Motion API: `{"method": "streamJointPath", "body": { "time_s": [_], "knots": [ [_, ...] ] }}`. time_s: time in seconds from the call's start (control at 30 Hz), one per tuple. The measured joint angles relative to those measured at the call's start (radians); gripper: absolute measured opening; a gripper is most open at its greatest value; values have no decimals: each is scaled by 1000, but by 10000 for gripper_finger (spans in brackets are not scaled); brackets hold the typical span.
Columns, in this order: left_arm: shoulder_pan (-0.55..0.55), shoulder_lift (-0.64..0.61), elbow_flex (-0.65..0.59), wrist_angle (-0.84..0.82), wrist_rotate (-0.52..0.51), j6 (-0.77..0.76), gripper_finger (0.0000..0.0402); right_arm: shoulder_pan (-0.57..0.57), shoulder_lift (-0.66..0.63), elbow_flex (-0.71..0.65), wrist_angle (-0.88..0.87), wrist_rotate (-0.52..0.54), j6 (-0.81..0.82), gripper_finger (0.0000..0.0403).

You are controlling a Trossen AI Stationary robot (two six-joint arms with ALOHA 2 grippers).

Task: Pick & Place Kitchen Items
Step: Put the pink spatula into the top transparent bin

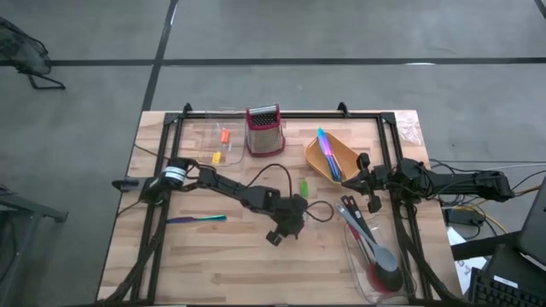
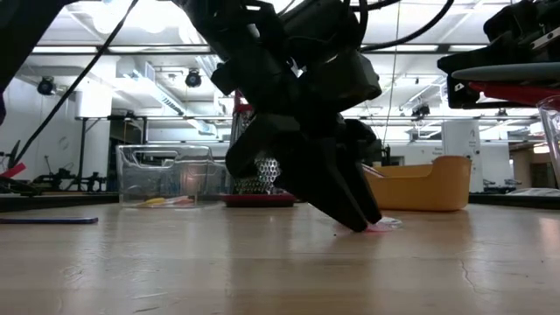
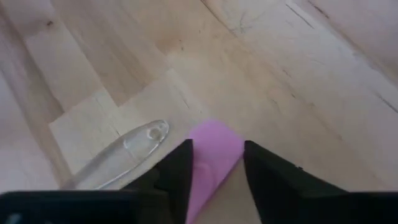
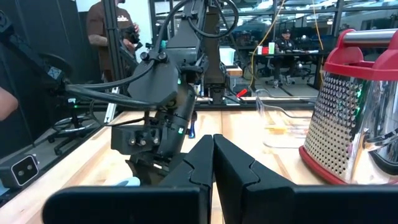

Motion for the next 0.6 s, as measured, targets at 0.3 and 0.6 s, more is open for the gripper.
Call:
{"method": "streamJointPath", "body": {
  "time_s": [0.3, 0.6],
  "knots": [
    [-5, -30, -5, -28, 46, -35, 8, 0, 0, 0, 0, 0, 0, 8],
    [-9, -115, -14, -122, 42, -37, 2, 0, -1, 0, -4, 0, 0, 8]
  ]
}}
